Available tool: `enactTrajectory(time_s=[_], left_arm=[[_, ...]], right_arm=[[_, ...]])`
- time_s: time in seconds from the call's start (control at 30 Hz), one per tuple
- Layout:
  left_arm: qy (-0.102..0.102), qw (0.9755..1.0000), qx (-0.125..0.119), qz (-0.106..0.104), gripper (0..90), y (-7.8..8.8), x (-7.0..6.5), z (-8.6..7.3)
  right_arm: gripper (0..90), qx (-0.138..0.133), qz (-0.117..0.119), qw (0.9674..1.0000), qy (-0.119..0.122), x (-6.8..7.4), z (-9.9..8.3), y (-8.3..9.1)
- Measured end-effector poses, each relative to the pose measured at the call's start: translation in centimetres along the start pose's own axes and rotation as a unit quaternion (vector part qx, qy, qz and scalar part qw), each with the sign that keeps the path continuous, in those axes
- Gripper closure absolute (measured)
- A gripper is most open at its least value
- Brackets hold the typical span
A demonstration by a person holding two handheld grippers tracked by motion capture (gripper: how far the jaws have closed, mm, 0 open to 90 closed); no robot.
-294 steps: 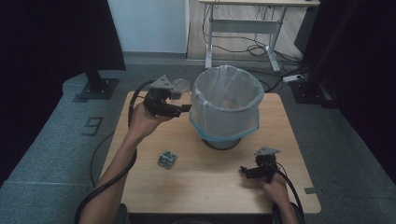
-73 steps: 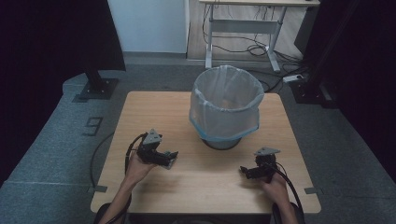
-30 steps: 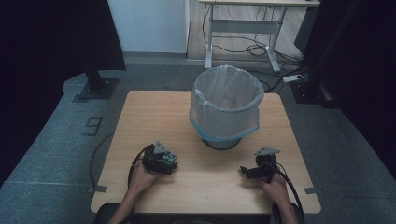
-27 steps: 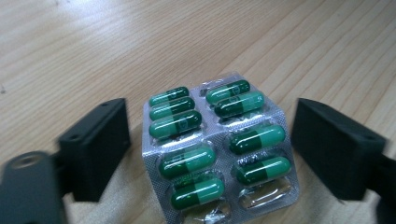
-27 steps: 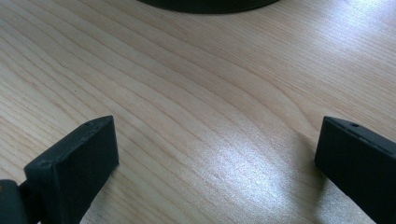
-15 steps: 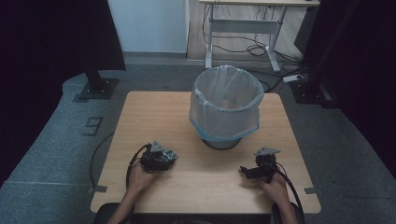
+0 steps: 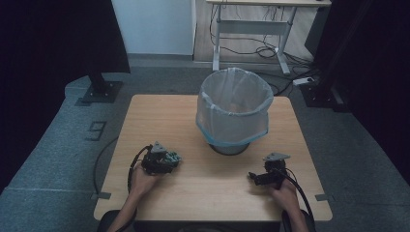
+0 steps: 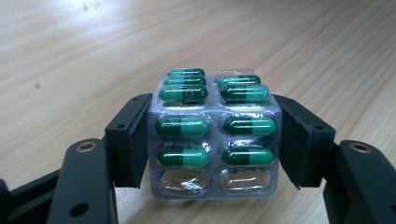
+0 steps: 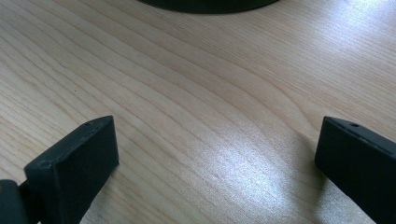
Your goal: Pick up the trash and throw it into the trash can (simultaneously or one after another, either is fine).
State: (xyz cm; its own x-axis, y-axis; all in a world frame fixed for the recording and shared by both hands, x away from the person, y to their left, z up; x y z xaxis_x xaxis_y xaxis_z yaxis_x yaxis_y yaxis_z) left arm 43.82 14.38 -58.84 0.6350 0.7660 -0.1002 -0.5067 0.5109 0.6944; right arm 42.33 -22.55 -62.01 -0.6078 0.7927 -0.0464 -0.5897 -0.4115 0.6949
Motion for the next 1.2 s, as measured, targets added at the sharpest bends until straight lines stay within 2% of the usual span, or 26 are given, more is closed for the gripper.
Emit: enactTrajectory(time_s=[0.3, 0.6, 0.8, 0.93, 1.2], left_arm=[[-0.025, 0.9996, 0.003, -0.012, 34.2, 0.9, -0.7, 1.8], [-0.034, 0.9991, -0.002, -0.024, 34.2, 2.2, -1.1, 3.8], [-0.032, 0.9989, -0.005, -0.034, 34.2, 3.1, -1.2, 5.1], [-0.033, 0.9988, -0.009, -0.036, 34.2, 3.7, -1.2, 5.9], [-0.047, 0.9982, -0.012, -0.035, 34.2, 5.0, -1.5, 8.1]], right_arm=[[0.0, 0.000, 0.000, 1.0000, 0.000, 0.0, 0.0, 0.0], [0.0, 0.000, 0.000, 1.0000, 0.000, 0.0, 0.0, 0.0], [0.0, 0.001, 0.000, 1.0000, -0.001, 0.0, 0.0, 0.0], [0.0, 0.000, 0.000, 1.0000, 0.001, 0.0, 0.0, 0.0], [0.0, 0.000, 0.000, 1.0000, 0.001, 0.0, 0.0, 0.0]])
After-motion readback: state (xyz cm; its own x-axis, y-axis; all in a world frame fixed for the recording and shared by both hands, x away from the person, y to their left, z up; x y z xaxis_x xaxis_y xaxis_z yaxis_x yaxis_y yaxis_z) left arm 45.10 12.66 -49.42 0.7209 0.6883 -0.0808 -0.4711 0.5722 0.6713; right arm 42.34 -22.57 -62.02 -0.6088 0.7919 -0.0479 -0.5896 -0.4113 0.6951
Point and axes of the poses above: each handheld gripper's, and its own axes: y roughly backward along the jaws, z roughly out of its top, x roughly to its left, the point moved 9 cm from there along -y, roughly forward along the jaws, and after that the axes turned 4 degrees about y, right-handed, at the moved point
